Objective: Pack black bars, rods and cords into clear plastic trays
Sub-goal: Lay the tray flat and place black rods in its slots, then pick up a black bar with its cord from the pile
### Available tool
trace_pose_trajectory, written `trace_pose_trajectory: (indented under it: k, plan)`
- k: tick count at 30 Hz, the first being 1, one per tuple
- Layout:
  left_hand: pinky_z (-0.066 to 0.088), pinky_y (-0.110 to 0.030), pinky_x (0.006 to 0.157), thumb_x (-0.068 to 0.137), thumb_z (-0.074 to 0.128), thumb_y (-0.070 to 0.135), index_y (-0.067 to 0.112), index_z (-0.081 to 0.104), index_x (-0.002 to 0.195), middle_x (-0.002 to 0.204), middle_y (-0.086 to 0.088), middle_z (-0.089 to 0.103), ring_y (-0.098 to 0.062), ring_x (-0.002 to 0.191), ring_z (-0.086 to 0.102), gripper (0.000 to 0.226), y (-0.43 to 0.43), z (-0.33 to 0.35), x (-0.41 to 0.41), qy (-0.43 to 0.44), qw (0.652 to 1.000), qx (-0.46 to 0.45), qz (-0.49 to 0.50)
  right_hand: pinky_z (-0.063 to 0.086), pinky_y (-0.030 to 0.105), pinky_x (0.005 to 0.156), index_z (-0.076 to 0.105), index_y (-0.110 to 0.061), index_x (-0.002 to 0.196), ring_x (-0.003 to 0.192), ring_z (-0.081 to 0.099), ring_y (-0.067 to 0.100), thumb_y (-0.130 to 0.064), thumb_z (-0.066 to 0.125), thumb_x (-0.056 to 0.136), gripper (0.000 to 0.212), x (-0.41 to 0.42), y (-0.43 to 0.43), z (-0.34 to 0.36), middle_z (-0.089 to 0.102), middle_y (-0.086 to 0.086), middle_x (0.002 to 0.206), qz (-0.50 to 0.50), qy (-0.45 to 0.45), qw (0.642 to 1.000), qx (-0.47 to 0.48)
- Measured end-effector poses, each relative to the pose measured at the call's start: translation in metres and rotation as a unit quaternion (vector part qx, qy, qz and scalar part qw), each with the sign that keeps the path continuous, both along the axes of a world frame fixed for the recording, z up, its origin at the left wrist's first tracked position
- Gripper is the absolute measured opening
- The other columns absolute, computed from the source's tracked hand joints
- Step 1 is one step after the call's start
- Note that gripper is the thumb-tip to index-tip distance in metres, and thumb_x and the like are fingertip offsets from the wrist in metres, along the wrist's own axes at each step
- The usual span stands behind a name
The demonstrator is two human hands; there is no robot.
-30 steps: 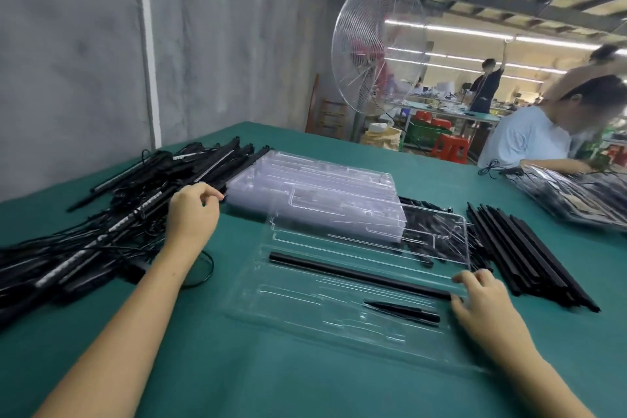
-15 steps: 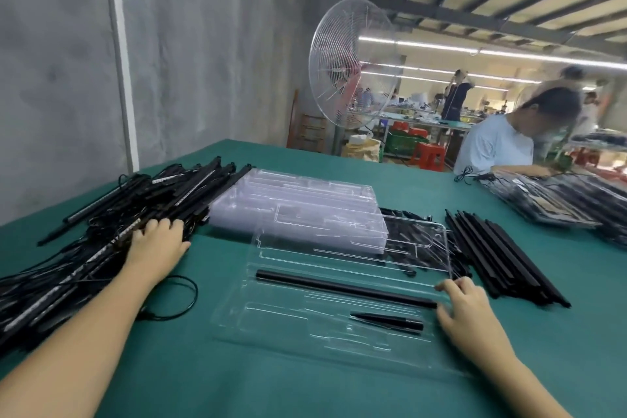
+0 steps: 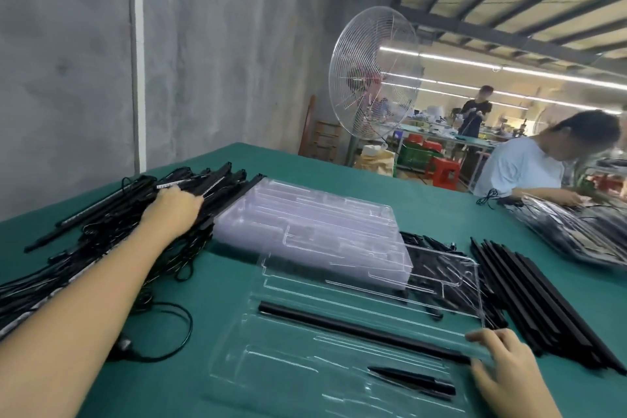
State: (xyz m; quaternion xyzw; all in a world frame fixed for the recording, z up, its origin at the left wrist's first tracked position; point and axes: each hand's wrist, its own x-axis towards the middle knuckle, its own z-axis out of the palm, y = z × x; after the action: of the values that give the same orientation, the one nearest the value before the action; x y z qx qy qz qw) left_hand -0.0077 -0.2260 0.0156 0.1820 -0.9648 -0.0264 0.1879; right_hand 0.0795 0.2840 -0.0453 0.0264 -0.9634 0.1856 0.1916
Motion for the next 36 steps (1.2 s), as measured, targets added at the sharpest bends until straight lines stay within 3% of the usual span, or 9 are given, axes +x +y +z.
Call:
trace_pose_trajectory:
  k: [2, 5, 12, 16, 22, 26, 30, 33, 36]
  plan:
    - [0.042, -0.047, 0.095, 0.098, 0.041, 0.015, 0.002, 0.061, 0.114, 0.117, -0.024, 0.058, -0.039, 0.108, 0.051, 0.029, -0.007, -0.001, -0.018, 0.079, 0.995, 0.051, -0.03, 0.039, 0.04, 0.073, 0.068, -0.008, 0.079, 0.071, 0.051, 0.036, 0.019, 0.074, 0.059, 0.034, -0.004, 0.0, -0.001, 0.055, 0.016, 0.078, 0.0, 0.024, 1.0, 0.005]
    - [0.041, -0.045, 0.097, 0.096, 0.046, 0.022, -0.001, 0.047, 0.126, 0.125, -0.027, 0.053, -0.042, 0.116, 0.046, 0.037, -0.007, -0.006, -0.038, 0.032, 0.992, 0.122, 0.006, 0.042, 0.028, 0.064, 0.069, -0.003, 0.07, 0.052, 0.053, 0.033, 0.025, 0.079, 0.038, 0.044, -0.01, 0.001, -0.007, 0.056, 0.012, 0.065, 0.015, 0.067, 0.997, 0.034]
    - [0.04, -0.038, 0.094, 0.096, 0.041, 0.025, 0.008, 0.053, 0.122, 0.13, -0.017, 0.051, -0.033, 0.12, 0.046, 0.033, -0.009, -0.018, -0.056, -0.063, 0.993, 0.001, 0.096, 0.038, 0.003, 0.072, 0.07, -0.014, 0.071, 0.053, 0.055, 0.012, 0.023, 0.081, 0.034, 0.054, -0.017, 0.009, -0.006, 0.058, 0.005, 0.058, 0.034, 0.053, 0.998, -0.002]
    - [0.039, -0.048, 0.092, 0.099, 0.039, 0.03, 0.002, 0.052, 0.118, 0.125, -0.026, 0.046, -0.043, 0.115, 0.042, 0.036, -0.008, -0.021, -0.054, 0.051, 0.991, 0.098, 0.07, 0.036, -0.005, 0.072, 0.063, -0.027, 0.06, 0.078, 0.053, 0.004, 0.024, 0.078, 0.041, 0.057, -0.017, 0.006, 0.0, 0.06, 0.007, 0.06, 0.024, 0.061, 0.996, -0.057]
    - [0.054, -0.04, 0.056, 0.101, 0.033, 0.03, 0.007, 0.042, 0.106, 0.091, -0.014, 0.065, -0.025, 0.052, 0.064, 0.025, 0.003, 0.038, -0.021, 0.286, 0.894, 0.338, -0.065, 0.039, -0.002, 0.071, 0.073, -0.024, 0.082, 0.085, 0.054, -0.012, 0.018, 0.068, 0.067, 0.045, -0.008, 0.002, 0.016, 0.063, 0.004, 0.069, 0.009, 0.001, 0.985, -0.17]
    - [0.039, -0.017, 0.032, 0.101, 0.034, 0.025, 0.015, 0.041, 0.102, 0.074, -0.004, 0.06, -0.006, 0.032, 0.052, 0.012, 0.034, 0.101, 0.014, 0.416, 0.841, 0.32, -0.133, 0.037, -0.001, 0.065, 0.067, -0.025, 0.07, 0.074, 0.059, 0.006, 0.012, 0.066, 0.074, 0.037, 0.001, -0.006, 0.034, 0.066, 0.007, 0.071, -0.044, 0.029, 0.983, -0.176]
    - [0.036, -0.013, 0.032, 0.101, 0.037, 0.02, 0.01, 0.045, 0.106, 0.071, -0.007, 0.056, -0.002, 0.035, 0.049, 0.013, 0.088, 0.14, 0.053, 0.372, 0.847, 0.28, -0.256, 0.041, 0.004, 0.065, 0.066, -0.015, 0.072, 0.069, 0.06, 0.013, 0.005, 0.065, 0.08, 0.021, 0.012, -0.041, 0.07, 0.065, 0.002, 0.076, 0.049, 0.054, 0.988, -0.135]
    - [0.038, -0.02, 0.033, 0.1, 0.041, 0.017, 0.008, 0.046, 0.1, 0.07, -0.013, 0.058, -0.006, 0.035, 0.047, 0.011, 0.136, 0.134, 0.076, 0.294, 0.864, 0.219, -0.344, 0.045, 0.014, 0.06, 0.067, -0.021, 0.087, 0.069, 0.063, 0.006, -0.017, 0.062, 0.088, 0.007, 0.022, -0.086, 0.104, 0.069, -0.005, 0.08, 0.161, 0.015, 0.955, -0.248]
    - [0.042, -0.038, 0.046, 0.099, 0.043, 0.017, 0.003, 0.048, 0.105, 0.07, -0.018, 0.06, -0.025, 0.05, 0.055, 0.016, 0.177, 0.109, 0.092, 0.239, 0.877, 0.167, -0.382, 0.055, 0.027, 0.072, 0.06, -0.022, 0.106, 0.089, 0.066, 0.008, -0.043, 0.056, 0.083, 0.031, 0.019, -0.136, 0.139, 0.068, -0.003, 0.103, 0.248, -0.099, 0.851, -0.452]
